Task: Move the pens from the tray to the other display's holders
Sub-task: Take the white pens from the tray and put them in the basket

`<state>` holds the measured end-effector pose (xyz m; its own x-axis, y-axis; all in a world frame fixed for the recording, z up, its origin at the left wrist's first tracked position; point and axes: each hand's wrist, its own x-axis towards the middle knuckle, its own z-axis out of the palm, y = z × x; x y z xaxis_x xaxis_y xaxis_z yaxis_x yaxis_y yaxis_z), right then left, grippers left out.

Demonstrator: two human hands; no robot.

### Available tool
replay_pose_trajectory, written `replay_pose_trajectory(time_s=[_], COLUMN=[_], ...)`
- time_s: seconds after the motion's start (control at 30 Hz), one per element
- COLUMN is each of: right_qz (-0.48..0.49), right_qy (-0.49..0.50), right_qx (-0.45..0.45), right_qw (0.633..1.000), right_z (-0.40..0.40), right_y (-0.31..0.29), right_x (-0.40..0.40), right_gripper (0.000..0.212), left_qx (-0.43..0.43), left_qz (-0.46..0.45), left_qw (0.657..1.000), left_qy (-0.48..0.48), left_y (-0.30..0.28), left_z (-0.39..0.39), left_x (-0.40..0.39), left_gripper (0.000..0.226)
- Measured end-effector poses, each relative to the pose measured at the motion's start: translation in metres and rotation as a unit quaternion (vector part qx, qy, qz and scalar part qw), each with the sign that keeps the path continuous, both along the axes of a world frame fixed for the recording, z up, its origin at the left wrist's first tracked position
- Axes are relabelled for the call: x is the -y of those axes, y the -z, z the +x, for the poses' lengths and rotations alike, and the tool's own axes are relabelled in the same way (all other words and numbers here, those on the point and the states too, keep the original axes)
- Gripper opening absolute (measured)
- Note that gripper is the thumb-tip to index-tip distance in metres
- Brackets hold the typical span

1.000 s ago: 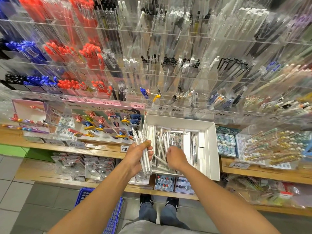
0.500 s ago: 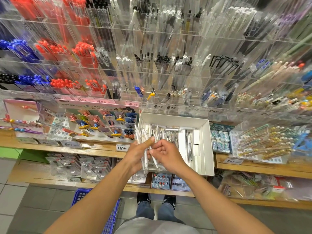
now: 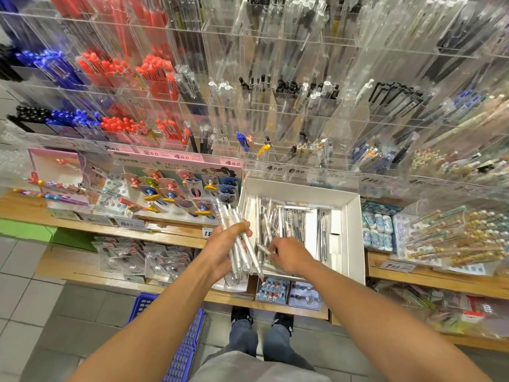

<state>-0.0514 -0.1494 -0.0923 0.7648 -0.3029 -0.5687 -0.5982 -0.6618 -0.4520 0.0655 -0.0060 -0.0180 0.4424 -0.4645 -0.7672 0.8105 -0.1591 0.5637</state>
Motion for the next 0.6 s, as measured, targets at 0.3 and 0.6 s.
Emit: replay_pose_trajectory(time_s=[0.3, 0.6], right_qz=[0.09, 0.337], right_qy=[0.163, 0.304], right_qx=[0.106, 0.233], right_qw=[0.977, 0.86], right_z=[-0.006, 0.004], right_y=[-0.021, -0.086], right_x=[0.01, 0.0], right_gripper=[0.012, 0.013], left_qx=[-0.036, -0.023], left_qz=[-0.071, -0.046], left_qw=[0.997, 0.998], left_qy=[-0.014, 0.021], left_y=[-0.011, -0.011], left_z=[-0.004, -0.008], left_x=[0.001, 0.015], left_gripper=[0.068, 0.06])
